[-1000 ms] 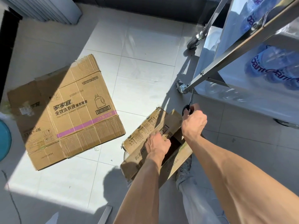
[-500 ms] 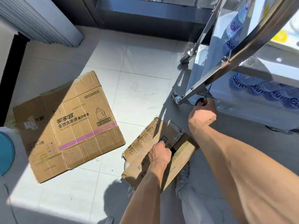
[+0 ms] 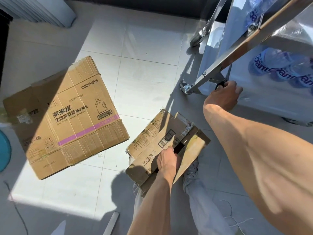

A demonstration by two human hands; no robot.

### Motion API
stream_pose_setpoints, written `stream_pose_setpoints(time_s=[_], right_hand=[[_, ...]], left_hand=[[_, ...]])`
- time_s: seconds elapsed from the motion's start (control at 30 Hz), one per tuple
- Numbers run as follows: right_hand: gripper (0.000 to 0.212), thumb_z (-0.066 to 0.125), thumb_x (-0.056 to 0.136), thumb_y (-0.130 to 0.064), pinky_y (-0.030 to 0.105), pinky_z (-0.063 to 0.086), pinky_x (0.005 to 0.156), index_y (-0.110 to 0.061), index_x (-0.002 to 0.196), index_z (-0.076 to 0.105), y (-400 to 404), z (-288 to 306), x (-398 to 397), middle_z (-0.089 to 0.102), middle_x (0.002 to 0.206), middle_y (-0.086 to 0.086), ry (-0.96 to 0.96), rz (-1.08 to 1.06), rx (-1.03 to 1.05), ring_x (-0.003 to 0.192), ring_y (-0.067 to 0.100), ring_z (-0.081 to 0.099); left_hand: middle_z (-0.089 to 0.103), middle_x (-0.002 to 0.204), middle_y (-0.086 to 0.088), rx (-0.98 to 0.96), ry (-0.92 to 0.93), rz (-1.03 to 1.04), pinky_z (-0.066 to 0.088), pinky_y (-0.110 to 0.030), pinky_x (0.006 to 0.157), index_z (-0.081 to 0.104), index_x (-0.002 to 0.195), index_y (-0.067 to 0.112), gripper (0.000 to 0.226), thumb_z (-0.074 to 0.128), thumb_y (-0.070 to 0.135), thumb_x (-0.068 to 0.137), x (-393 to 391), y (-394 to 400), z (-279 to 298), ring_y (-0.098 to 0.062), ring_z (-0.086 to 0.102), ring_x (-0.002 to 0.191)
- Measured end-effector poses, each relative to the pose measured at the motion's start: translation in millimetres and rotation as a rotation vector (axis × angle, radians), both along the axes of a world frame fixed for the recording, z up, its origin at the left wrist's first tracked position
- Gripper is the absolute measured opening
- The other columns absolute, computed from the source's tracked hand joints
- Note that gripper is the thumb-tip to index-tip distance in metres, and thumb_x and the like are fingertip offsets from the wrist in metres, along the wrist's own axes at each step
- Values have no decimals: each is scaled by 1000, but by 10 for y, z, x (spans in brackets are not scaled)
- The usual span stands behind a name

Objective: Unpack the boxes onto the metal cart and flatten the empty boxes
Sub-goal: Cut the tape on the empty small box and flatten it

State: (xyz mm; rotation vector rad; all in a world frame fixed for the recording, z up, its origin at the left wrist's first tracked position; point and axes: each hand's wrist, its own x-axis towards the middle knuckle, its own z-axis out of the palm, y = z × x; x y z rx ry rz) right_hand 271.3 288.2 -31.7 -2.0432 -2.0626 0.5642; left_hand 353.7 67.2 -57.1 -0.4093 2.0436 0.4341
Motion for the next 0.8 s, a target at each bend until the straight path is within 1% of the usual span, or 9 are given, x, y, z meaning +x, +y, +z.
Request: stream_pose_setpoints(time_s=[0.07, 0.2, 0.27, 0.33, 0.4, 0.53, 0.6, 0.7, 0.8], right_hand=[[24, 64, 88, -8, 38, 47, 95, -12, 112, 60, 7, 43, -35, 53, 118, 8, -48, 40, 28, 105, 26, 59], [25, 64, 85, -6, 38, 43, 95, -12, 109, 62, 59, 108, -160, 53, 119, 8, -73, 154, 53, 108, 28, 57], [24, 61, 85, -7, 40, 41, 96, -12, 108, 63, 58, 107, -196, 54, 119, 8, -85, 187, 66, 111, 29, 54], [25, 58, 85, -9, 41, 39, 96, -14, 109, 64, 9, 94, -195, 55, 120, 7, -135, 201, 97, 115, 28, 49], [31, 53, 88, -11, 40, 35, 98, -16, 118, 60, -86, 85, -192, 53, 126, 5, -155, 225, 106, 121, 26, 44], [47, 40, 92, -7, 39, 26, 109, -12, 139, 41, -242, 66, -209, 37, 148, 6, -87, 254, 108, 140, 22, 29], [50, 39, 93, -7, 39, 22, 112, -9, 142, 37, -273, 55, -206, 32, 152, 9, -87, 251, 111, 143, 24, 24], [51, 43, 90, -14, 39, 23, 111, -7, 141, 41, -381, 43, -174, 37, 149, 12, -95, 253, 139, 140, 26, 30], [46, 47, 78, -4, 36, 31, 93, -10, 123, 55, -519, 44, -169, 51, 128, 11, -90, 222, 168, 120, 28, 46]], left_hand=[[60, 78, -1, 4, 3, 76, 48, -39, 84, 57, 74, 16, 26, 41, 28, 90, -23, 3, 38, -19, 48, 69], [56, 79, 3, 14, -14, 92, 49, -33, 74, 58, 82, 18, 23, 39, 17, 95, -128, 28, 96, -13, 51, 67], [54, 72, 5, 32, -19, 160, 40, -28, 57, 54, 74, 18, 25, 42, 20, 95, -186, 51, 119, -10, 47, 58], [51, 66, 5, 35, -24, 258, 33, -28, 51, 49, 70, 18, 25, 45, 23, 94, -211, 50, 110, -11, 42, 53], [48, 64, 4, 39, -28, 262, 33, -27, 52, 48, 72, 19, 23, 44, 22, 94, -230, 51, 88, -12, 40, 53], [50, 72, 2, 51, -56, 248, 42, -30, 69, 48, 74, 19, 27, 42, 28, 99, -224, 60, 18, -17, 50, 66], [44, 68, 4, 41, -59, 232, 38, -29, 64, 42, 69, 22, 32, 40, 31, 100, -236, 81, 26, -13, 46, 62], [50, 71, -1, 48, -77, 218, 33, -28, 60, 51, 78, 18, 28, 38, 31, 99, -253, 106, 37, -17, 49, 65], [59, 91, -6, 48, -72, 149, 38, -33, 78, 58, 90, 14, 27, 38, 31, 96, -256, 106, 50, -25, 58, 93]])
